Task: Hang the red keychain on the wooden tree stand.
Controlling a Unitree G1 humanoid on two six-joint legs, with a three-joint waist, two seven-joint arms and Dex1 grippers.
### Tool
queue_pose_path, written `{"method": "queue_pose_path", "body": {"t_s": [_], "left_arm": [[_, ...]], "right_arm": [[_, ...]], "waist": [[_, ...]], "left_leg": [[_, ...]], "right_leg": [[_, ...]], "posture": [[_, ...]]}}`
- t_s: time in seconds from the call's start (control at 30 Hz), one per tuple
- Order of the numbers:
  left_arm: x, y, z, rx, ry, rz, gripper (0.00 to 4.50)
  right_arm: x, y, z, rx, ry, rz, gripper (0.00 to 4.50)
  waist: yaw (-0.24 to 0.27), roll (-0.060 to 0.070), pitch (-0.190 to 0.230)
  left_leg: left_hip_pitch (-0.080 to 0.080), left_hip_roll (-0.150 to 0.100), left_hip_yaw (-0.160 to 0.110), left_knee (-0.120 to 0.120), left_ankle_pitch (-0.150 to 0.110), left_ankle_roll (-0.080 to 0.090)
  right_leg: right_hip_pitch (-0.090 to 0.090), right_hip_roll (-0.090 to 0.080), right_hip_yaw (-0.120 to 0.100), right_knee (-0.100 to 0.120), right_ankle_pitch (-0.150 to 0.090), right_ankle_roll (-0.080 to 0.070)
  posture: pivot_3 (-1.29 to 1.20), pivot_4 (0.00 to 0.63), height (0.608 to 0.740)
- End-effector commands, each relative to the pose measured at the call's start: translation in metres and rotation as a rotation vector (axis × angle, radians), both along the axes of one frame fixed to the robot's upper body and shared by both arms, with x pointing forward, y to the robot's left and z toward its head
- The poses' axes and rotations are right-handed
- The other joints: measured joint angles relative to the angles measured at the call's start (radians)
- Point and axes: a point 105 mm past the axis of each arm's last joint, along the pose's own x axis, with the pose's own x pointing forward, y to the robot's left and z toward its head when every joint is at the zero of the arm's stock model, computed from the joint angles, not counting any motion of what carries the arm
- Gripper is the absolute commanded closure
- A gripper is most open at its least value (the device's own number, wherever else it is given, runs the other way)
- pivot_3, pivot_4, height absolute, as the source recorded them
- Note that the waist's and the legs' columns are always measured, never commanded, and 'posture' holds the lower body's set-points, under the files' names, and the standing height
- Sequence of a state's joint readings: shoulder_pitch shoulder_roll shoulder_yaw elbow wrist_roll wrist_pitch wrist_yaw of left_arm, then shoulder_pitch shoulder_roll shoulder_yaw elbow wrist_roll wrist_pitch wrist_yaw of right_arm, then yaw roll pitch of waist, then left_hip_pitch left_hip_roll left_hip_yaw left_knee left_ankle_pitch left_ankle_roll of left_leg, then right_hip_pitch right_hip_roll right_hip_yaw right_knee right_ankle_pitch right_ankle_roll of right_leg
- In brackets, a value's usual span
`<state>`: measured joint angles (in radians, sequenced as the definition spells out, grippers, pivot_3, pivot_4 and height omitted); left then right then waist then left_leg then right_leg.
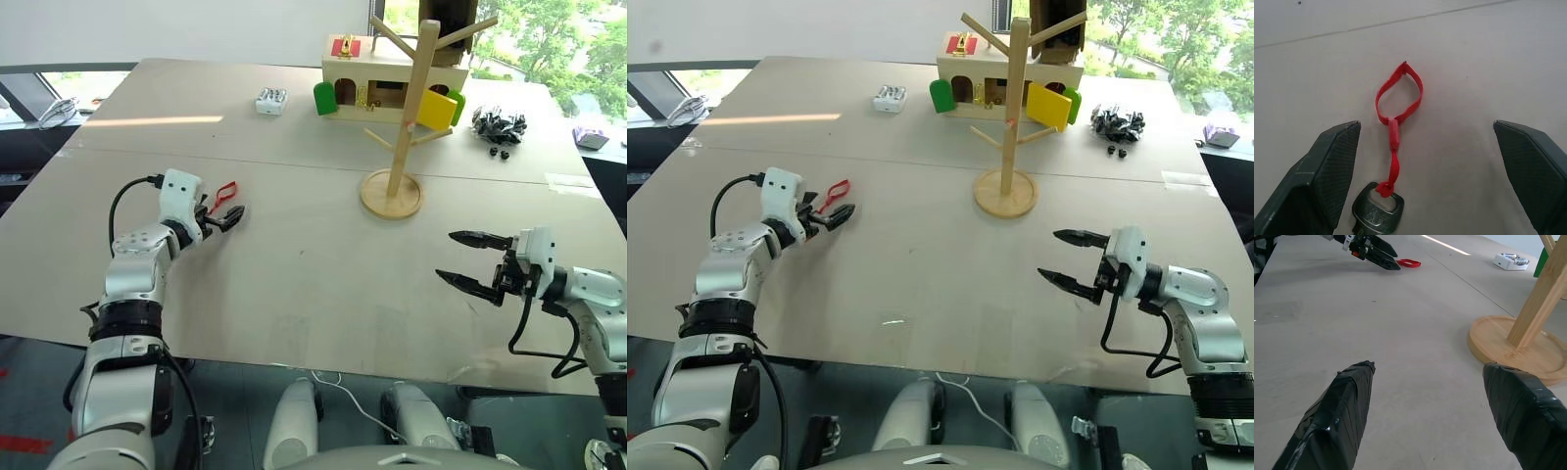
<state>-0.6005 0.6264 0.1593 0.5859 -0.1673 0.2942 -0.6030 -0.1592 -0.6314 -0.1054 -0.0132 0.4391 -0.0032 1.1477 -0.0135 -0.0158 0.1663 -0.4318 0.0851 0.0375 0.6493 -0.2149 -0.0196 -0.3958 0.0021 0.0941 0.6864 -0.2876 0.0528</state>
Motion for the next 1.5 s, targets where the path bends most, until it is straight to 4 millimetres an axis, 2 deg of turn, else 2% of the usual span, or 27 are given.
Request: {"method": "queue_pose_path", "body": {"t_s": [0.03,0.37,0.43,0.47,0.6,0.67,0.7,0.73,0.93,1.1,1.2,1.23,1.37,1.5], "left_arm": [[0.004,0.012,0.008,0.018,-0.016,0.034,0.02],[0.005,0.019,-0.003,0.015,0.015,0.055,0.02],[0.004,0.018,-0.005,-0.004,0.017,0.049,0.54],[0.004,0.016,-0.007,-0.007,0.019,0.042,0.93],[0.002,0.016,-0.009,-0.002,0.022,0.041,2.80],[0.002,0.017,-0.009,-0.001,0.021,0.047,3.57],[0.002,0.017,-0.009,-0.001,0.020,0.048,4.20],[0.002,0.018,-0.009,-0.001,0.019,0.049,4.47],[0.002,0.014,-0.007,-0.020,0.006,0.036,4.47],[-0.006,-0.049,0.031,-0.092,-0.251,-0.126,4.47],[-0.026,-0.106,0.058,-0.152,-0.439,-0.245,4.47],[-0.032,-0.117,0.064,-0.160,-0.481,-0.273,4.47],[-0.056,-0.163,0.085,-0.191,-0.635,-0.360,4.47],[-0.068,-0.188,0.093,-0.234,-0.701,-0.402,4.47]], "right_arm": [[-0.002,-0.001,0.013,0.006,-0.056,-0.010,0.69],[-0.002,-0.001,0.013,0.008,-0.050,-0.026,0.69],[-0.001,-0.001,0.013,0.010,-0.049,-0.028,0.69],[-0.001,-0.001,0.013,0.010,-0.048,-0.029,0.69],[-0.001,-0.001,0.014,0.008,-0.049,-0.028,0.69],[-0.001,-0.001,0.014,0.008,-0.048,-0.028,0.69],[-0.001,-0.002,0.014,0.007,-0.048,-0.028,0.69],[-0.001,-0.002,0.014,0.007,-0.048,-0.028,0.69],[0.000,-0.006,0.020,0.018,-0.045,-0.039,0.69],[-0.002,-0.043,0.073,0.085,-0.014,-0.092,0.69],[-0.008,-0.066,0.116,0.086,-0.005,-0.105,0.69],[-0.010,-0.069,0.124,0.087,-0.001,-0.105,0.69],[-0.019,-0.080,0.150,0.057,0.023,-0.105,0.69],[-0.021,-0.086,0.161,0.047,0.037,-0.117,0.69]], "waist": [[0.000,0.000,0.000],[-0.001,0.000,0.000],[-0.001,0.000,0.000],[-0.002,0.000,0.000],[-0.003,0.000,0.000],[-0.003,0.000,0.000],[-0.002,0.000,0.000],[-0.002,0.000,0.000],[-0.002,0.000,0.000],[0.006,0.001,0.000],[0.012,0.000,0.001],[0.013,0.000,0.001],[0.006,0.000,0.000],[-0.003,0.000,0.000]], "left_leg": [[0.000,0.000,0.000,0.000,0.000,0.000],[0.000,0.000,0.000,0.000,0.000,0.000],[0.001,0.000,0.000,0.000,0.000,0.000],[0.001,0.000,0.000,0.000,0.000,0.000],[0.001,0.000,0.000,0.000,0.000,0.000],[0.001,0.000,0.000,0.000,0.000,0.000],[0.001,0.000,0.000,0.000,0.000,0.000],[0.001,0.000,0.000,0.001,0.000,0.000],[0.001,0.000,0.000,0.001,0.000,0.000],[-0.001,0.000,0.001,0.001,0.000,0.000],[-0.001,0.000,0.001,0.003,0.000,0.000],[-0.001,-0.001,0.001,0.003,0.000,0.000],[0.000,0.000,0.000,0.002,0.000,0.000],[0.001,-0.001,0.001,0.002,0.000,0.000]], "right_leg": [[0.000,0.000,0.000,0.000,0.000,0.000],[0.000,0.000,0.000,0.002,0.000,0.000],[0.000,0.000,0.000,0.002,0.000,0.000],[0.000,0.000,0.000,0.002,0.000,0.000],[0.000,0.000,0.000,0.002,0.000,0.000],[0.000,0.000,0.000,0.002,0.000,0.000],[0.000,0.000,0.000,0.002,0.000,0.000],[0.000,0.000,0.000,0.002,0.000,0.000],[0.000,0.000,0.000,0.002,0.000,0.000],[0.000,-0.002,0.000,0.002,0.000,0.000],[0.000,-0.002,0.000,0.002,0.000,0.000],[0.001,-0.003,0.000,0.002,0.000,0.000],[0.002,-0.001,0.001,0.001,0.000,0.000],[0.002,-0.001,0.002,0.001,0.000,0.000]], "posture": [[0.00,0.150,0.735],[0.00,0.150,0.735],[0.00,0.150,0.735],[0.00,0.150,0.735],[0.00,0.150,0.735],[0.00,0.150,0.735],[0.00,0.150,0.735],[0.00,0.150,0.735],[0.00,0.150,0.735],[0.00,0.150,0.735],[0.00,0.150,0.735],[0.00,0.150,0.735],[0.00,0.150,0.735],[0.00,0.150,0.735]]}}
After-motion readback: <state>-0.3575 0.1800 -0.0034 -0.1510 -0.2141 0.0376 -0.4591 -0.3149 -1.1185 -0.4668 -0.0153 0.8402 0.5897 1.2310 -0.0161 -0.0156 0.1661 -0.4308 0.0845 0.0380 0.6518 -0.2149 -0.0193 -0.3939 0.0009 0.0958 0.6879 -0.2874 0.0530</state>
